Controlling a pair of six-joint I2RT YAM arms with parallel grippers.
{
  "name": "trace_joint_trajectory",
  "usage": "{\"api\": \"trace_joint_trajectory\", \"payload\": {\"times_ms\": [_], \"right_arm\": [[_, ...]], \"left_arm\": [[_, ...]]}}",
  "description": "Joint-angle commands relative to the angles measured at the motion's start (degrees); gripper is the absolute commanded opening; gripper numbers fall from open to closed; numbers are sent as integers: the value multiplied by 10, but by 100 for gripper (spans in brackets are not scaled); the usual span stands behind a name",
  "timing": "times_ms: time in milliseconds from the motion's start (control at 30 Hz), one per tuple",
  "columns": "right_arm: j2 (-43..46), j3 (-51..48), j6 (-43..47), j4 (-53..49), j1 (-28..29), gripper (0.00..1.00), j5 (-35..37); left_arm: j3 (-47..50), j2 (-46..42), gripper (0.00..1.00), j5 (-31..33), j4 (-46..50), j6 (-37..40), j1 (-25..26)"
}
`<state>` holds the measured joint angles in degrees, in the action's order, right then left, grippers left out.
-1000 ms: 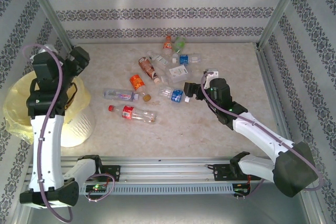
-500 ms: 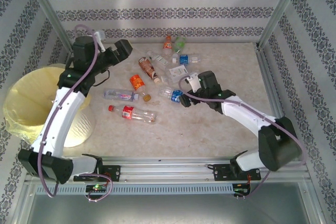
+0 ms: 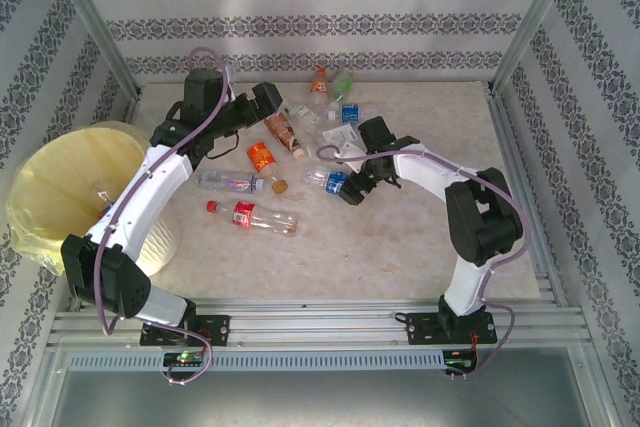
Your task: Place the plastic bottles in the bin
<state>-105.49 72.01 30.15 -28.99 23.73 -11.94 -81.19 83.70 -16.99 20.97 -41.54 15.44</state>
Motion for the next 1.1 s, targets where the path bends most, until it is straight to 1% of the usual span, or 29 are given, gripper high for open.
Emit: {"api": "trace_joint_trajectory", "payload": {"times_ms": [0,133,300,433,467,567,700,800,933,1067], "right_arm": [[-28,34,52,-17,3,94,-20],[-71,63,93,-14,21,95,-12],[-114,98,109,-23,37,93,-8],[-121,98,101,-11,39,89,-8],[-119,96,100,-7,39,86,-9],[-110,82,95,9,42,73,-4],[-82,48,103,34,53,68,-2],[-62,37,93,44,53,60,-10],[-25,22,84,50,56,57,-11],[36,-28,53,107,53,53,-26]], "left_arm": [[9,-7,100,21,-7,-8,8],[19,-10,100,24,-1,-10,7],[30,-13,100,28,5,-14,7],[37,-13,100,22,1,-17,7],[38,-12,100,21,-1,-19,7],[40,-10,100,18,-2,-21,7],[50,-16,100,19,-7,-25,7],[55,-20,100,20,-6,-21,7],[69,-17,100,20,-27,-19,7],[73,-12,100,-25,-62,-14,8]]}}
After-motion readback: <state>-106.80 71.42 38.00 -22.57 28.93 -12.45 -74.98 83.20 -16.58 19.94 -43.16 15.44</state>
